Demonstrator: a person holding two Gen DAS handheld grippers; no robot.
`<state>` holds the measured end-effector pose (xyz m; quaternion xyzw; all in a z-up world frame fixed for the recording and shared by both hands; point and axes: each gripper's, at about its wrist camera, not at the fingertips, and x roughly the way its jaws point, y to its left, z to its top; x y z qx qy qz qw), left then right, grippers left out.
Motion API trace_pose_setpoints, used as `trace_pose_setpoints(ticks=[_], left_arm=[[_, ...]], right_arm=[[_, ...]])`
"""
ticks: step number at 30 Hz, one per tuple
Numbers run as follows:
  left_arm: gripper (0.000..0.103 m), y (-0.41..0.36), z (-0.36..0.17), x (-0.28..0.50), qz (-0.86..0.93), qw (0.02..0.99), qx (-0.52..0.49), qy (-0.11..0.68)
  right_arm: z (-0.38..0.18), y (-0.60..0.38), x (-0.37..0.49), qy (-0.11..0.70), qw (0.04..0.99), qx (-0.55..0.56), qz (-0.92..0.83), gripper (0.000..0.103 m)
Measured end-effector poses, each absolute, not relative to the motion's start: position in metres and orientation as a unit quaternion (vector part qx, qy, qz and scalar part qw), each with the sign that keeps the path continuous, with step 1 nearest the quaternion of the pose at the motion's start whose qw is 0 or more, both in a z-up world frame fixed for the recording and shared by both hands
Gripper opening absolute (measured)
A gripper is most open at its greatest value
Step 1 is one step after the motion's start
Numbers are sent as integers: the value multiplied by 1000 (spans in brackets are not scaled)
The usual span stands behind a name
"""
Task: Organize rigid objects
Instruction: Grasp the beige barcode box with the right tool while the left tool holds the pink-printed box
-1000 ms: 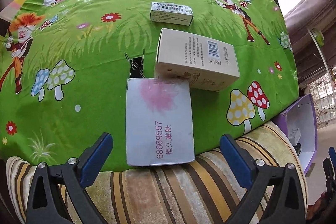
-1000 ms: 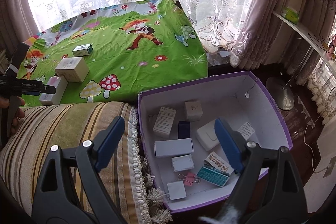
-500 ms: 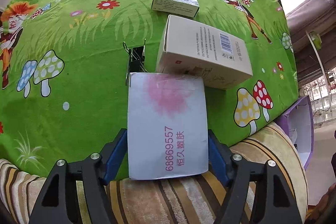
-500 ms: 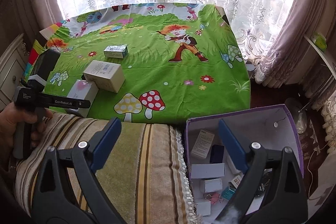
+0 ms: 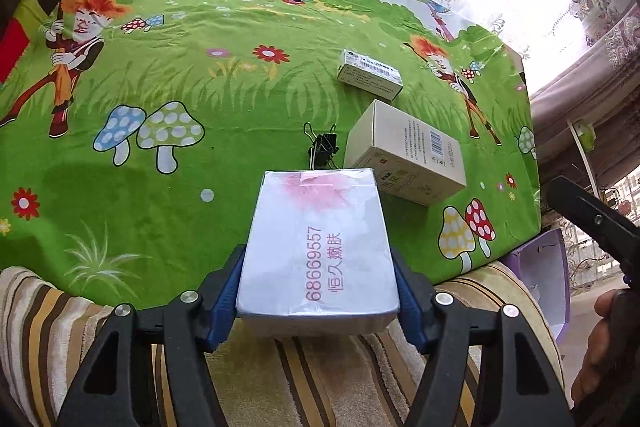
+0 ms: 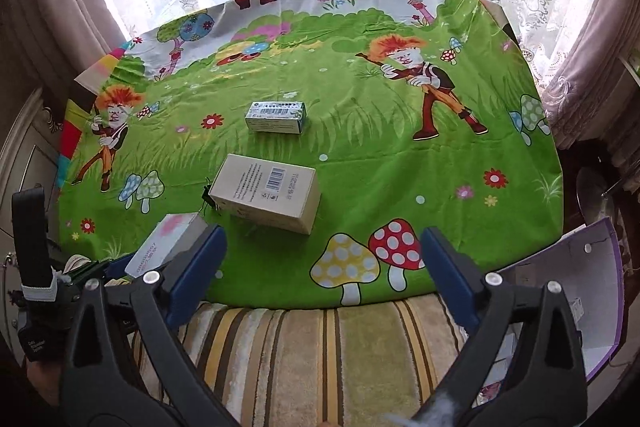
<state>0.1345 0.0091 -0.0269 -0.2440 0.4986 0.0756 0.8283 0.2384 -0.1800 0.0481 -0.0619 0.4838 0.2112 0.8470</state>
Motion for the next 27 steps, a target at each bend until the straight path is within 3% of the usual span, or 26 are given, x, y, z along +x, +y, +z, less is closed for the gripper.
trace_pose_setpoints(ticks=[12, 27], left_arm=[[66, 34, -40, 133, 95, 823, -300, 473], [66, 36, -42, 131, 85, 824, -306, 468]], right_arm=[[4, -101, 266, 526, 832, -54, 169, 98], [-21, -74, 277, 520, 840, -88, 126, 101]])
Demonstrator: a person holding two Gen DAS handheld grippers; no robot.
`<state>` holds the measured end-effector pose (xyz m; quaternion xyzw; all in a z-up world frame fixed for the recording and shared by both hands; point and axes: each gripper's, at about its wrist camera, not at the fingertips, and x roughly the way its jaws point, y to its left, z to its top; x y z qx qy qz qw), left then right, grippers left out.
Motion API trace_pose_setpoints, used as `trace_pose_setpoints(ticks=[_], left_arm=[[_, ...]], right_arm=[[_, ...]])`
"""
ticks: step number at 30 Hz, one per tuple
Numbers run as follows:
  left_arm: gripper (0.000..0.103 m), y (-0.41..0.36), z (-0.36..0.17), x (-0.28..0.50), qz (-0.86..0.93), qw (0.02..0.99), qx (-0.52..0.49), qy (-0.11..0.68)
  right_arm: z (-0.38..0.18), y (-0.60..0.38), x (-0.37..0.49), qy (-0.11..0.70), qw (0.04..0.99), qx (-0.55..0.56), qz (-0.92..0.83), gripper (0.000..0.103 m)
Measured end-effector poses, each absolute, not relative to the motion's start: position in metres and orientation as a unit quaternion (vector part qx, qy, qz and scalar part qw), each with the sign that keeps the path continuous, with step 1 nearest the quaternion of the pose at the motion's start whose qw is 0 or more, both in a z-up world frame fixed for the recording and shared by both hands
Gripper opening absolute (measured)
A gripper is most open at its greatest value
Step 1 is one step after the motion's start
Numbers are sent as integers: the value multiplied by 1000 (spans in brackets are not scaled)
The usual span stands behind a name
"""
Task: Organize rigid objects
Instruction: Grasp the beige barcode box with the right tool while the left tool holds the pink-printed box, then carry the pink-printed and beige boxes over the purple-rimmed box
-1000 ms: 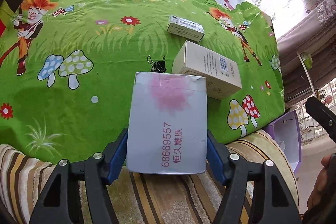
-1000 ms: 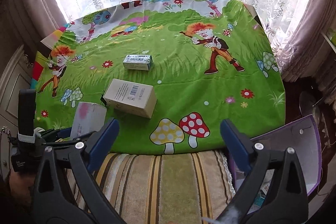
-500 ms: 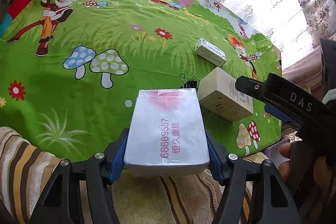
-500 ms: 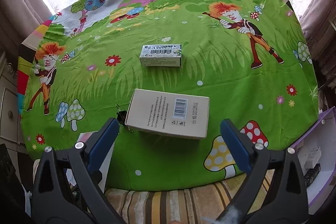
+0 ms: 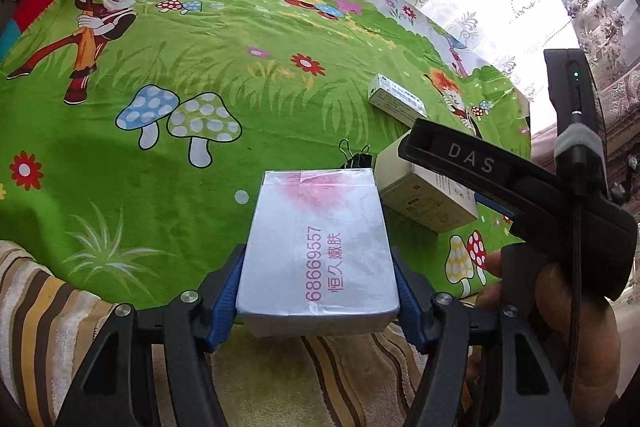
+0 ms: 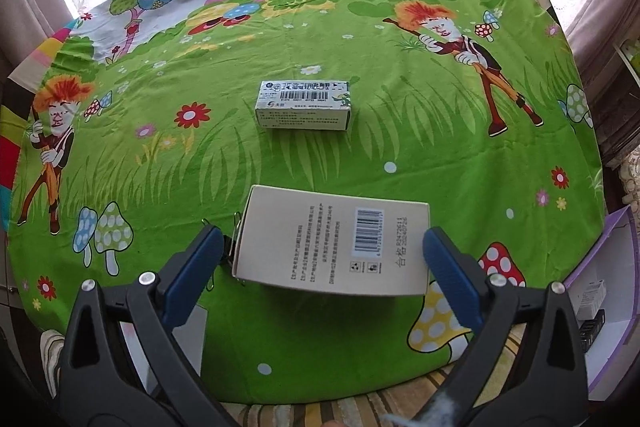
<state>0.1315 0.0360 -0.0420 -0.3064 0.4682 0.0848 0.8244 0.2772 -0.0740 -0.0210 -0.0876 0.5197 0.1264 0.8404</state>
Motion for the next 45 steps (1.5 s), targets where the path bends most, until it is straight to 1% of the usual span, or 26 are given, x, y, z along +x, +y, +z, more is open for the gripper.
trace_pose_setpoints(ticks=[5, 12, 15, 20, 26, 33, 38, 45], left_arm=[[66, 35, -42, 132, 83, 825, -304, 469], [66, 33, -43, 134, 79, 826, -301, 470], [66, 33, -44, 134, 77, 827, -299, 470], [67, 33, -44, 135, 75, 827, -299, 471], [66, 33, -45, 135, 74, 827, -298, 471], [66, 29, -40, 134, 63, 835, -293, 462], [66, 15, -25, 134, 62, 852, -261, 449], [66, -15, 1, 129, 54, 875, -219, 427]], right_arm=[[-20, -77, 279, 512, 847, -78, 120, 101], [-27, -76, 281, 506, 850, -100, 106, 103], [-37, -75, 285, 525, 838, -96, 115, 103], [-41, -77, 286, 527, 836, -88, 121, 103], [-37, -78, 285, 515, 843, -87, 128, 99], [-11, -97, 269, 478, 865, -76, 132, 99], [17, -123, 247, 435, 886, -86, 132, 99], [43, -164, 218, 400, 902, -85, 136, 99]])
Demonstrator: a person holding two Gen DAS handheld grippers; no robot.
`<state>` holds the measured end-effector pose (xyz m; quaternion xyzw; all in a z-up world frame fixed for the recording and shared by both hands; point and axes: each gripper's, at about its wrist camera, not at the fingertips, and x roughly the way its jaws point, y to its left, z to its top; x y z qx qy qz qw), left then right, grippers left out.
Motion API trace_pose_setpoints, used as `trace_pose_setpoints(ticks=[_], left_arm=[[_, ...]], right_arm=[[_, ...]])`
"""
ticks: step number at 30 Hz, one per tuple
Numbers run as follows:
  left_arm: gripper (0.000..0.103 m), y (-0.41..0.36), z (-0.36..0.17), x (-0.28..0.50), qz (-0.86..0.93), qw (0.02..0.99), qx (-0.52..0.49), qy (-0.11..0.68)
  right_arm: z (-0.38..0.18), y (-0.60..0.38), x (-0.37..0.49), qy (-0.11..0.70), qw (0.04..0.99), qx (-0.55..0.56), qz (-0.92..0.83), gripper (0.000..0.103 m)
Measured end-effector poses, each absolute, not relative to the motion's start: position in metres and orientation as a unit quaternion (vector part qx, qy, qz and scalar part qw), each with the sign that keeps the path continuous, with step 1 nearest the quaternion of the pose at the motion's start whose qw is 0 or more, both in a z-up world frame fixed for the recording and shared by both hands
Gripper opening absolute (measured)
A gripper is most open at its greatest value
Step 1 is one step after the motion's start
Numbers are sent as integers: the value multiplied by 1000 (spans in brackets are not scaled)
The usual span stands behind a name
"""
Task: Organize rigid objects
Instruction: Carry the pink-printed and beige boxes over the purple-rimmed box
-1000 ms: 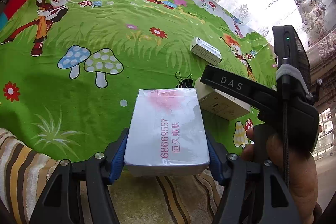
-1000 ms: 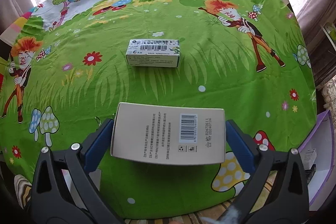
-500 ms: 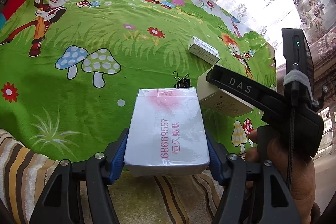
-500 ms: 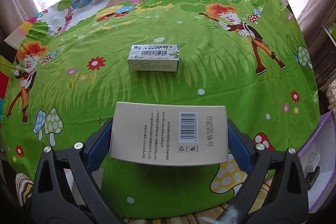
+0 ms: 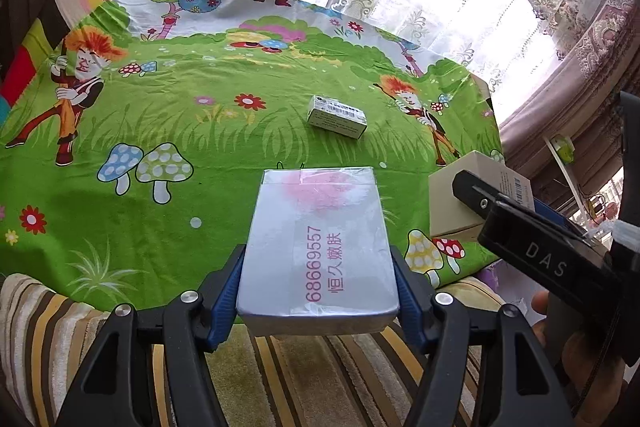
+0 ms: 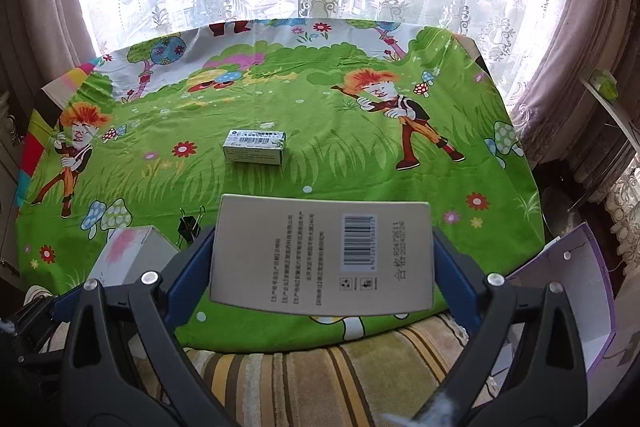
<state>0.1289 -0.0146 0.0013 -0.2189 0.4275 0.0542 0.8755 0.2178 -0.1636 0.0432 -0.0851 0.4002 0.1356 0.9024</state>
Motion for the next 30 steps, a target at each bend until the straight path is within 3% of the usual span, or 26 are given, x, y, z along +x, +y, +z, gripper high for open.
trace_pose_setpoints(ticks=[12, 30], left_arm=[[66, -73, 35, 126, 29, 903, -136, 407], [66, -171, 39, 144, -94, 879, -103, 456]], right_arm=[[63, -246, 187, 384, 913, -71, 120, 99], [59, -367, 170, 401, 913, -34, 65, 99]])
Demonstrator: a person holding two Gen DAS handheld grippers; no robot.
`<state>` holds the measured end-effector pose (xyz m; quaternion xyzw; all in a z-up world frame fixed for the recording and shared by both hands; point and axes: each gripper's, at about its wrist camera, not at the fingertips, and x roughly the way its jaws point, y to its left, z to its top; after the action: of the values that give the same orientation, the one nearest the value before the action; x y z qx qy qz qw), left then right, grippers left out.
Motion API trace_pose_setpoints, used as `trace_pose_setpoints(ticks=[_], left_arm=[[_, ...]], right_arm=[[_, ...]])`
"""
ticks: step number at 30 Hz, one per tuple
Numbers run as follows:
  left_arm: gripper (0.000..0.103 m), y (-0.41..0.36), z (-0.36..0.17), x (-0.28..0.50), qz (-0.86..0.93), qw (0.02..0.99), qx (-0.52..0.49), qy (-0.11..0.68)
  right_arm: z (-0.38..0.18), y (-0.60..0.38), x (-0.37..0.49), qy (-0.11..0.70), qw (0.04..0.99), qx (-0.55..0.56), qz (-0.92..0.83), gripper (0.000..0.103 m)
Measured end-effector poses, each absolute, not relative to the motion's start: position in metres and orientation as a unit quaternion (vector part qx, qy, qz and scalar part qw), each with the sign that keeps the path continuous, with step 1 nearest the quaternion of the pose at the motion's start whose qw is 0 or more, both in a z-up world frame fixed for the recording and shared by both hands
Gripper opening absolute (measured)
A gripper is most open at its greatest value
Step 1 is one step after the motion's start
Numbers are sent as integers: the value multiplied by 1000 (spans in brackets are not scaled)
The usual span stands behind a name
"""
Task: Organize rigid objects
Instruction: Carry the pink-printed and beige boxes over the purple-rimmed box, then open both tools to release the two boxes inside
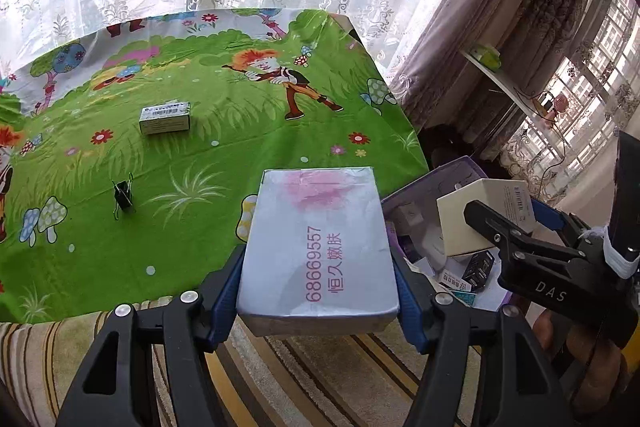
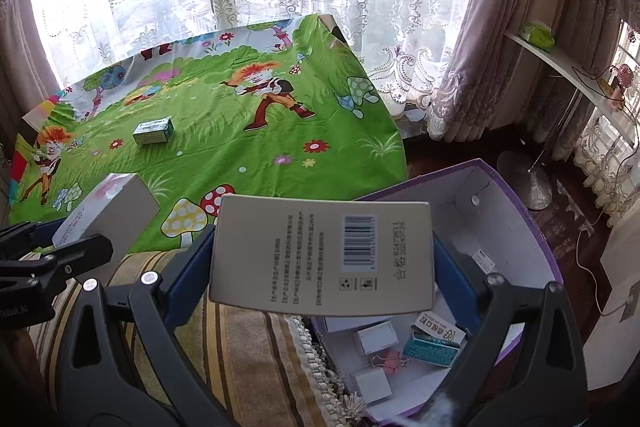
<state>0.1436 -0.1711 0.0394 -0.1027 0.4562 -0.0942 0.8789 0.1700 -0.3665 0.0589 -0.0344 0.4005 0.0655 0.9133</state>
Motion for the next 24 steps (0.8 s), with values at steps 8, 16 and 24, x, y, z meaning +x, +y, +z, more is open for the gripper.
trace_pose_setpoints(ticks=[8, 16, 24], left_arm=[[67, -224, 35, 157, -151, 857, -87, 485], [67, -256, 26, 169, -175, 840, -82, 507], [68, -285, 22, 174, -210, 833, -66, 508]], right_arm=[[58, -408, 167, 405, 913, -32, 35, 100], [57, -449, 166, 402, 915, -21, -3, 100], [53, -478, 167, 408, 913, 1, -23, 100]])
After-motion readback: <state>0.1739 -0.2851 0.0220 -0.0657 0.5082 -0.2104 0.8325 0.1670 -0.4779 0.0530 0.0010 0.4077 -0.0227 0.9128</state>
